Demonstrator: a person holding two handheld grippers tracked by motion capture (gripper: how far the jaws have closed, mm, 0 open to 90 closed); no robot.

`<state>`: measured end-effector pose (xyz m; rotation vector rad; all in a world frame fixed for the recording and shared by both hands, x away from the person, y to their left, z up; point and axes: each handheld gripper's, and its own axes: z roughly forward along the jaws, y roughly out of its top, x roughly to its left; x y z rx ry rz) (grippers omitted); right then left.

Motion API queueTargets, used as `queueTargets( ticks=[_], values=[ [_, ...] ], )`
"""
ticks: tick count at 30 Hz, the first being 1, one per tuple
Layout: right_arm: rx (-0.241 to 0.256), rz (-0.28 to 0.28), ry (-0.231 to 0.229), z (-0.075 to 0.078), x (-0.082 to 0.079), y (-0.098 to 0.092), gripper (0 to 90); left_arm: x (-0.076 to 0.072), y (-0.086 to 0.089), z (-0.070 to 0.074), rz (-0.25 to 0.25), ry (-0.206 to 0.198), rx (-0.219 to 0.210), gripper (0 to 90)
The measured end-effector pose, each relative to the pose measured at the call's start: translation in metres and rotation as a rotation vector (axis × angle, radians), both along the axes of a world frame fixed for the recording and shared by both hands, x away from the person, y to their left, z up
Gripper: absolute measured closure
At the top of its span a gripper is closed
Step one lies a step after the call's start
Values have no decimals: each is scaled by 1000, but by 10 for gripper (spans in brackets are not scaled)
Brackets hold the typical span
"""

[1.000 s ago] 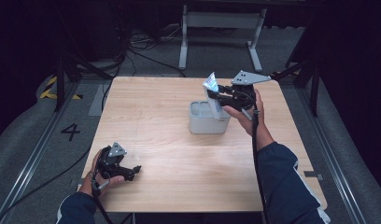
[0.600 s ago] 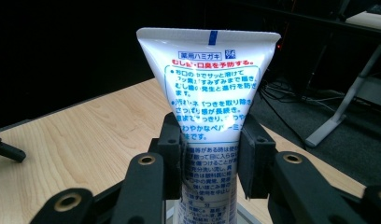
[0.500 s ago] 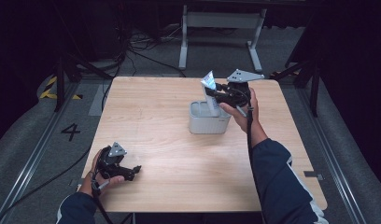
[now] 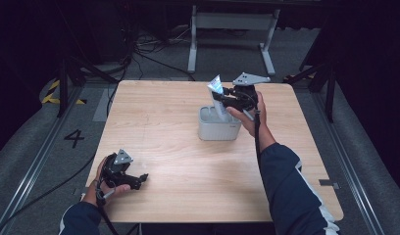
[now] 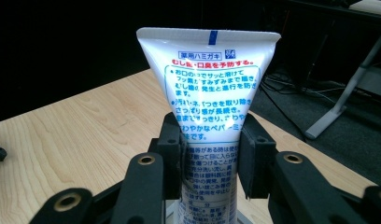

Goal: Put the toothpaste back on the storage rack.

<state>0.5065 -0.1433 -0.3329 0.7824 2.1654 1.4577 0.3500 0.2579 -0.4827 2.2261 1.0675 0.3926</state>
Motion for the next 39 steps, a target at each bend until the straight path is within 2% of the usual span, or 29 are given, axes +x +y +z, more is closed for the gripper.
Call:
queueTargets(
  ticks=[10, 17, 26, 31, 39],
  values=[
    [-5, 2, 21, -12, 4, -6, 668, 0, 0, 0, 0, 0, 1, 1],
    [-17, 2, 33, -23, 3, -13, 665, 0, 0, 0, 0, 1, 0, 1],
    [-28, 19, 35, -28, -1, -17, 662, 0, 0, 0, -1, 1, 1, 1],
    [-82, 38, 28, -34, -8, -16, 660, 0, 0, 0, -1, 3, 1, 1],
    [-117, 55, 38, -38, -11, -17, 658, 0, 0, 0, -1, 3, 1, 1]
  ],
)
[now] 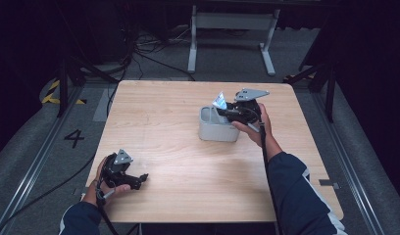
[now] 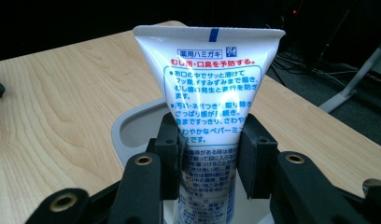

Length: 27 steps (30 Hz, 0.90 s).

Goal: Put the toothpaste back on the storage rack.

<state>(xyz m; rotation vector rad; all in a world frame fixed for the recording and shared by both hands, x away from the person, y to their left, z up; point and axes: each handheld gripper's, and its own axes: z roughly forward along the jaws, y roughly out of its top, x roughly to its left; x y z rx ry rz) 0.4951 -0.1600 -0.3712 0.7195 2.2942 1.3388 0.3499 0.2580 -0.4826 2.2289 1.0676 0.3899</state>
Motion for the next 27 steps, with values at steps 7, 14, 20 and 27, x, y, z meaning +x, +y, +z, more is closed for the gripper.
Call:
queueTargets(
  ticks=[7, 14, 20, 27],
  values=[
    [-35, 3, 19, -6, 1, -3, 654, 0, 0, 0, 0, 0, 0, 2],
    [-38, 3, 36, -9, 1, -6, 652, 0, 0, 0, 0, 0, 0, 1],
    [-50, 9, 35, -8, -1, -8, 647, 0, 0, 0, 0, 0, 0, 1],
    [-42, 26, 41, -8, -5, -11, 635, 0, 0, 0, 0, 0, 0, 1]
  ],
)
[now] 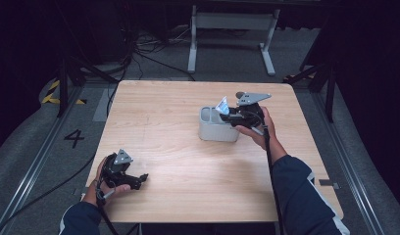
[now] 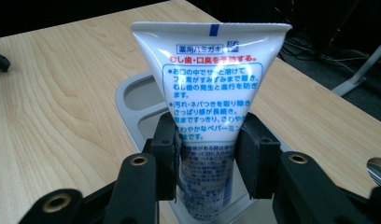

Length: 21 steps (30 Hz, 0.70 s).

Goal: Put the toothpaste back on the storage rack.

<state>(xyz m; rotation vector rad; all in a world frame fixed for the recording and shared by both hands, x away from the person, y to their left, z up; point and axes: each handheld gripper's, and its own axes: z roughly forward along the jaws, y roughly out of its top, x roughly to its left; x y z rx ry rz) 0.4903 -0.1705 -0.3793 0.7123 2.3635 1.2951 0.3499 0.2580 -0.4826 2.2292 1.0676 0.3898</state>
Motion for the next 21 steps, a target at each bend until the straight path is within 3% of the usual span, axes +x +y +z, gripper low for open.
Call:
queueTargets(
  ticks=[21],
  values=[
    [28, -4, -16, 5, -8, -7, 605, 0, 0, 0, 3, 3, -3, 2]
  ],
)
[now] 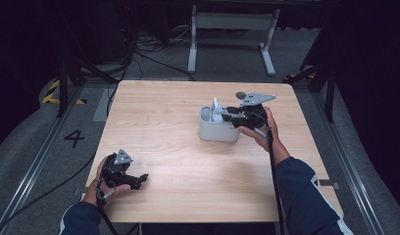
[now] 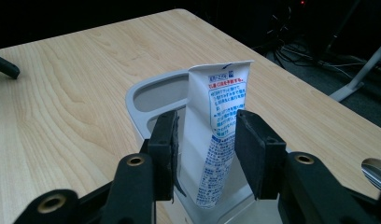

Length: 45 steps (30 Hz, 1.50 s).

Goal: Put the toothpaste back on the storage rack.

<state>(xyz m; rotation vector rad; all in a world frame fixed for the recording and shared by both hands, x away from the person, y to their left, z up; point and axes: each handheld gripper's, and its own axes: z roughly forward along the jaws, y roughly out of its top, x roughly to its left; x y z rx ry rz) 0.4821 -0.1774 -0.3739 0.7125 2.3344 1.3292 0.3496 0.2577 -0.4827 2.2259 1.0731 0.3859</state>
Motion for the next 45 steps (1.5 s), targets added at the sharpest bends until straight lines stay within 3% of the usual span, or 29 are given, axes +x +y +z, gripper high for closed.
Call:
queueTargets(
  ticks=[14, 23, 36, 41, 45],
  values=[
    [-34, 9, -7, 11, -15, -7, 493, 0, 0, 0, 1, -2, 1, 2],
    [-52, -19, -18, 16, -28, -22, 414, 0, 0, 0, 1, -1, 0, 2],
    [-136, -83, -58, 16, -51, -52, 347, 0, 0, 0, 4, -2, 1, 2],
    [-180, -127, -49, 13, -56, -61, 323, -1, 0, 0, 7, -2, 1, 2],
    [-201, -127, -36, 8, -62, -68, 316, -1, 0, 0, 7, -2, 1, 2]
  ],
)
